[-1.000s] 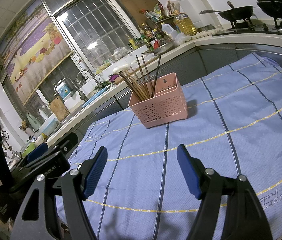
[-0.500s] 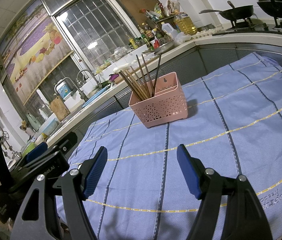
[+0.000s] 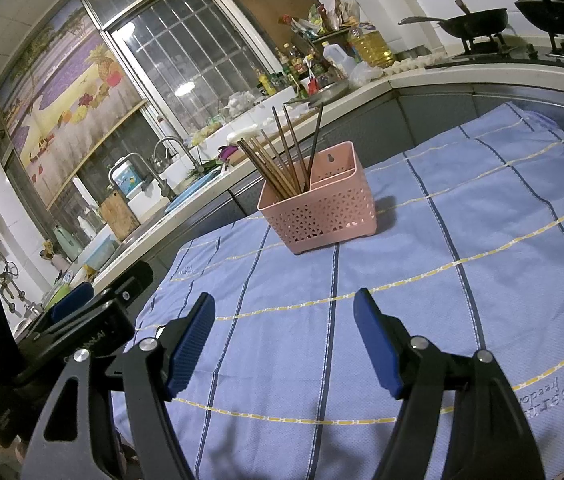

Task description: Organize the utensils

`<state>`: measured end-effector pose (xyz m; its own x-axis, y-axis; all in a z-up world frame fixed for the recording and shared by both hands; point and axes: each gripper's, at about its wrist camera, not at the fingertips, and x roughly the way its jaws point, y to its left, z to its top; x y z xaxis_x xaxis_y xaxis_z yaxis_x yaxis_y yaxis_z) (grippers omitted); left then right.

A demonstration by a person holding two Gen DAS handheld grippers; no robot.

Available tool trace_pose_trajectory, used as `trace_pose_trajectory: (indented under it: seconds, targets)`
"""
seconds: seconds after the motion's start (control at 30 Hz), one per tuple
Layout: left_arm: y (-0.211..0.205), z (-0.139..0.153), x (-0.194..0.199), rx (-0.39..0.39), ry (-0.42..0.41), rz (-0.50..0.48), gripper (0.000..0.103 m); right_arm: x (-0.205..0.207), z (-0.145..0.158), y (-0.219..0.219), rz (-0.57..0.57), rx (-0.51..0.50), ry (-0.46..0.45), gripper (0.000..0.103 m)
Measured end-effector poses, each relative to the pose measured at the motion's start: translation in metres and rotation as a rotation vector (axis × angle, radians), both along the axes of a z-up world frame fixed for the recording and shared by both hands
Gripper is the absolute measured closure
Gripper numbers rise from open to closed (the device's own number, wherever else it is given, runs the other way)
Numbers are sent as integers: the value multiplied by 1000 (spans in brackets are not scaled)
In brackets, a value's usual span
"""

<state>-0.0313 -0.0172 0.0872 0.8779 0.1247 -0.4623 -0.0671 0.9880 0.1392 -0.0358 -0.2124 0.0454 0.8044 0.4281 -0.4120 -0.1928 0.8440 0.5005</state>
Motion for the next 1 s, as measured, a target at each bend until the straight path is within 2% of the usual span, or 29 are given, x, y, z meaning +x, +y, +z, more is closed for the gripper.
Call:
trace_pose_trajectory:
  seconds: [1.0]
  targets:
    - [-2, 0, 0, 3, 1, 0, 6, 0, 2, 0, -1, 1, 4, 31]
